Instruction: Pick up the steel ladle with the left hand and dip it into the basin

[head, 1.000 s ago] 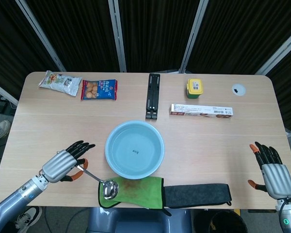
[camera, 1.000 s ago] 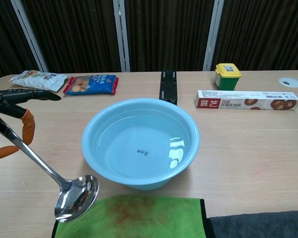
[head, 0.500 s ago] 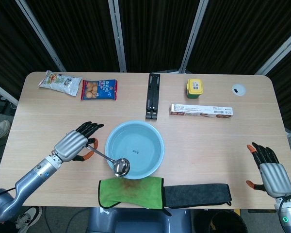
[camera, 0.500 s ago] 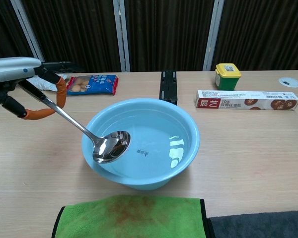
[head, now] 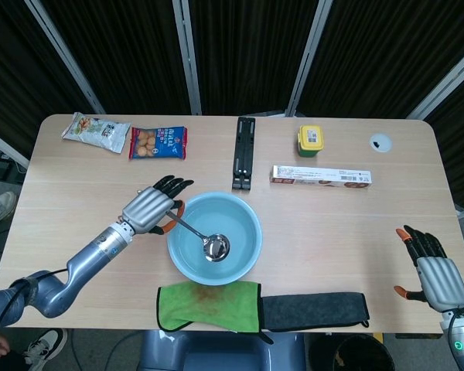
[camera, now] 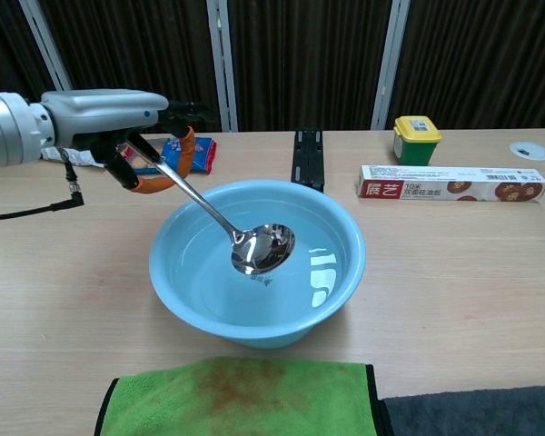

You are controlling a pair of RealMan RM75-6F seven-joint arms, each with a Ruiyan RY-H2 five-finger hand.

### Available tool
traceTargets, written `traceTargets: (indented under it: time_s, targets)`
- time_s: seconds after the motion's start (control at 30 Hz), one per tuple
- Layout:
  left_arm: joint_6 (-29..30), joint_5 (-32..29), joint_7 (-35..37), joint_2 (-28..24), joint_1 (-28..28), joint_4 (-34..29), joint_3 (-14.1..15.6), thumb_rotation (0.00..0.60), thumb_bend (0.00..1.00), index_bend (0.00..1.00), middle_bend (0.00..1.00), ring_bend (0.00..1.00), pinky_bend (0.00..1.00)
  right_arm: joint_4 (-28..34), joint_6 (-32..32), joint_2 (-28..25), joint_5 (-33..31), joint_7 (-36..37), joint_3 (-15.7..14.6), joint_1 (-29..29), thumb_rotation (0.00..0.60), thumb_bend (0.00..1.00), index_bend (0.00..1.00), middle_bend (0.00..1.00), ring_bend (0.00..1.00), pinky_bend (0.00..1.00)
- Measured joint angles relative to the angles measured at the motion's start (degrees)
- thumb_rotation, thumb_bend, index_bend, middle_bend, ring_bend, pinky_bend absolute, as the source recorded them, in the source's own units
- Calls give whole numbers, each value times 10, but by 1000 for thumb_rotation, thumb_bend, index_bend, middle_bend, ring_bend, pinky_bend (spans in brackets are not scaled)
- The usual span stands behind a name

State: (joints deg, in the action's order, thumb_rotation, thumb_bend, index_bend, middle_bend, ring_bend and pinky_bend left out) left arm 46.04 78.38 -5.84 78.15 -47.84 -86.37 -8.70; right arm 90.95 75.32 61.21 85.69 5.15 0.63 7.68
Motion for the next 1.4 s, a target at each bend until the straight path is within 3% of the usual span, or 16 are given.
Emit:
traceTargets:
  time_s: [0.5, 1.4]
  targets:
    - [-23, -117, -153, 88, -51, 36, -17, 600, 500, 604, 0, 0, 0, -5, 13, -17, 13, 41, -4, -5, 600, 0, 0, 0, 0, 0]
    - [-15, -168, -227, 123, -73, 58, 16, 600, 499, 608, 0, 0, 0, -10, 14, -19, 17, 49, -6, -4, 600, 0, 0, 0, 0, 0]
